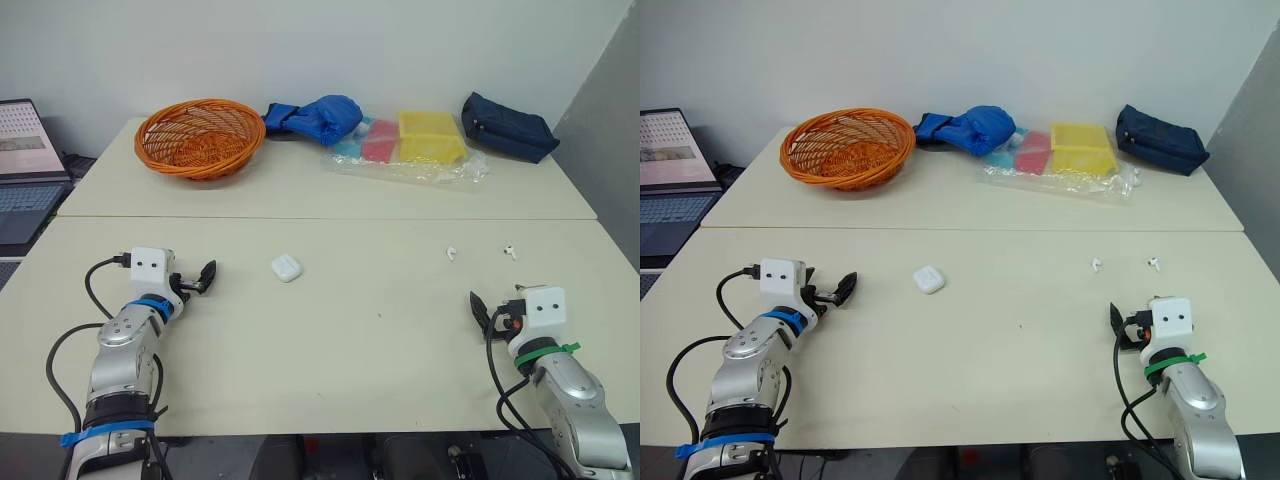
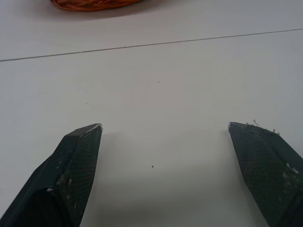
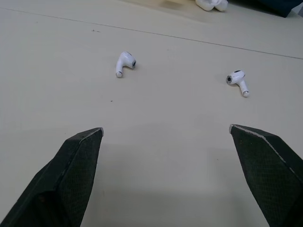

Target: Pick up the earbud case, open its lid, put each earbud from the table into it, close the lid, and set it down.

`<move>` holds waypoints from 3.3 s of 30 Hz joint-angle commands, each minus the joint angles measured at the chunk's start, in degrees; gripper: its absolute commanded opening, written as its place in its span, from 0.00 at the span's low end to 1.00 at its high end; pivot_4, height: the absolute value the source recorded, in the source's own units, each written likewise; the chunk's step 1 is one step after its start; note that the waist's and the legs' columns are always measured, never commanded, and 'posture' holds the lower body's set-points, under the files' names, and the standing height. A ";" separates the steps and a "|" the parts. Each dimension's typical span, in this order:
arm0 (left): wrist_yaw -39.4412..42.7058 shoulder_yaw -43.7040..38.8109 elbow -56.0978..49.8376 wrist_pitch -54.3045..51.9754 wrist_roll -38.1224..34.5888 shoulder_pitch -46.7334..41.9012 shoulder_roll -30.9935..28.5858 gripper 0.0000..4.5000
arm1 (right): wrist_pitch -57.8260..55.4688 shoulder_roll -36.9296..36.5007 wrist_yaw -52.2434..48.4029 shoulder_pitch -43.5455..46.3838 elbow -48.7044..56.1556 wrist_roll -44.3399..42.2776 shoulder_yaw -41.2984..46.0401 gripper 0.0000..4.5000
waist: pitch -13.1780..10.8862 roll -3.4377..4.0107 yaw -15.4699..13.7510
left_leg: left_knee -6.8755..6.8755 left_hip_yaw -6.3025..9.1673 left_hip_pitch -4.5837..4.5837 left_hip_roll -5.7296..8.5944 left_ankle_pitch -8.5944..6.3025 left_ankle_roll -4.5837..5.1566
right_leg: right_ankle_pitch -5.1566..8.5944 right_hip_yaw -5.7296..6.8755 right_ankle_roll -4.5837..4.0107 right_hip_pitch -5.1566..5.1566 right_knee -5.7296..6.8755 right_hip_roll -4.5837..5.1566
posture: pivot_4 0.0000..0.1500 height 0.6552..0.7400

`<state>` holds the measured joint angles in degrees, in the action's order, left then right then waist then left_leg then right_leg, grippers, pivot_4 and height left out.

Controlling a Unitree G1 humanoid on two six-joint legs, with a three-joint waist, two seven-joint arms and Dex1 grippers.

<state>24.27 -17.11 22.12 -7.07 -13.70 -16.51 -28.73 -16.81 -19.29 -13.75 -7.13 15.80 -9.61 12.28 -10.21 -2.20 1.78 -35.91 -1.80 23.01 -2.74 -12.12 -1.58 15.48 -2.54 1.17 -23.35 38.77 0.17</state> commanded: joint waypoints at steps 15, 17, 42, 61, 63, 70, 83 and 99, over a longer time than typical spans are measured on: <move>0.14 -1.52 -0.71 2.65 -0.99 -0.64 -0.75 0.99 | 1.00 -1.43 -1.06 0.75 1.95 0.38 0.60 1.00 | 0.00 0.00 0.00 | 0.00 0.00 0.00 0.00 0.00 0.00 | 0.00 0.00 0.00 0.00 0.00 0.00 | 1.00 1.00; 0.28 -1.52 -0.70 2.54 -1.12 -0.80 -0.93 0.99 | 1.24 -1.85 -1.28 0.82 1.80 0.46 0.92 1.00 | 0.00 0.00 0.00 | 0.00 0.00 0.00 0.00 0.00 0.00 | 0.00 0.00 0.00 0.00 0.00 0.00 | 1.00 1.00; 37.35 14.67 -14.65 -9.08 -7.70 -7.30 -13.22 0.99 | -11.60 -13.09 -31.24 19.53 6.46 -20.42 -9.36 1.00 | -0.02 0.00 0.01 | -0.05 0.03 0.00 0.03 0.00 0.01 | 0.02 0.04 -0.03 0.03 0.00 -0.26 | 1.00 1.00; 37.17 21.49 8.24 0.64 4.07 -17.36 -5.69 0.99 | -17.65 -15.40 -36.97 26.38 10.65 -24.02 -15.19 1.00 | -0.03 0.00 -0.06 | -0.13 0.17 0.33 0.07 0.00 0.02 | 0.05 0.15 -0.07 -0.20 0.02 -0.47 | 1.00 1.00; 36.09 21.49 9.73 1.48 5.06 -17.44 -5.09 0.99 | -17.55 -15.72 -36.81 26.12 10.85 -23.79 -14.99 1.00 | -0.03 0.00 -0.07 | -0.13 0.19 0.33 0.06 0.00 0.02 | 0.05 0.14 -0.07 -0.20 0.02 -0.47 | 1.00 1.00; 36.27 21.64 13.91 4.17 6.40 -18.52 -4.12 0.79 | -17.44 -16.58 -36.57 25.73 11.11 -23.70 -14.56 1.00 | -0.02 -0.01 -0.10 | -0.20 0.20 0.31 0.07 0.00 0.02 | 0.03 0.16 -0.06 -0.19 0.11 -0.48 | 1.00 1.00; 34.06 19.71 12.62 19.07 6.75 -20.64 -2.21 0.60 | -21.86 -16.33 -33.49 26.45 10.69 -25.81 -13.31 1.00 | -0.02 -0.01 -0.14 | -0.20 0.22 0.35 0.03 0.00 0.02 | 0.03 0.14 -0.05 -0.18 0.09 -0.44 | 1.00 1.00; 31.60 28.24 28.22 83.51 16.72 -34.84 -0.87 0.60 | -44.70 -7.68 -24.67 41.27 0.32 -38.17 -10.80 1.00 | -0.02 -0.01 -0.01 | -0.21 0.13 0.51 0.11 0.01 0.02 | -0.04 0.13 -0.03 -0.32 0.06 -0.46 | 1.00 1.00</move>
<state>57.93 11.07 50.23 74.28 3.11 -49.07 -29.78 -60.13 -27.69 -39.40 32.36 14.87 -44.92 -0.62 -10.22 -2.21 1.77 -36.12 -1.67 23.60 -2.65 -12.11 -1.56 15.42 -2.41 1.11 -23.77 38.86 -0.31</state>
